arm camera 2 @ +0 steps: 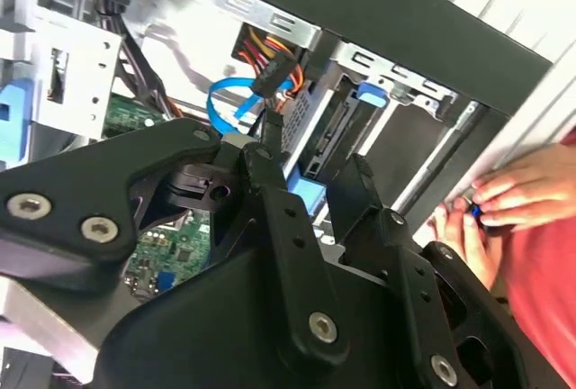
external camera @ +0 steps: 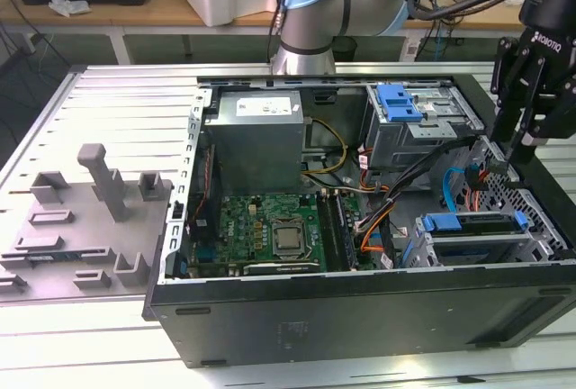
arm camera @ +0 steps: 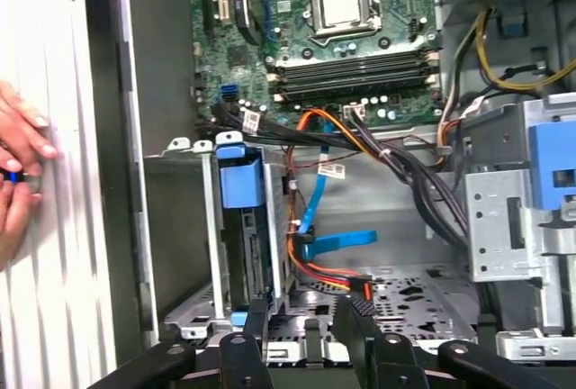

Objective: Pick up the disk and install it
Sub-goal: 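Insert the first disk wire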

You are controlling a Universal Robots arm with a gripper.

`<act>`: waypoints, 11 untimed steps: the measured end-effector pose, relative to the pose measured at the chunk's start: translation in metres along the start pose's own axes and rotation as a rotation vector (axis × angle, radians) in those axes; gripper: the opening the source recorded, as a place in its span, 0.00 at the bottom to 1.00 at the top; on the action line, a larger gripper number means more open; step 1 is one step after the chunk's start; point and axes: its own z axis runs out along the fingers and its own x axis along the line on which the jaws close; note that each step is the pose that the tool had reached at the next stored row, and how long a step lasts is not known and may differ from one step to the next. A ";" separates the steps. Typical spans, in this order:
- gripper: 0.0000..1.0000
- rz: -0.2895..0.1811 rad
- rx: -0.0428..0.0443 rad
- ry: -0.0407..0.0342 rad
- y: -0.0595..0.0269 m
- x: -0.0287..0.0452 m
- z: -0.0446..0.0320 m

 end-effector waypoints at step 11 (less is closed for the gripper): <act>0.47 0.049 -0.0110 0.0092 -0.0013 -0.0142 -0.0002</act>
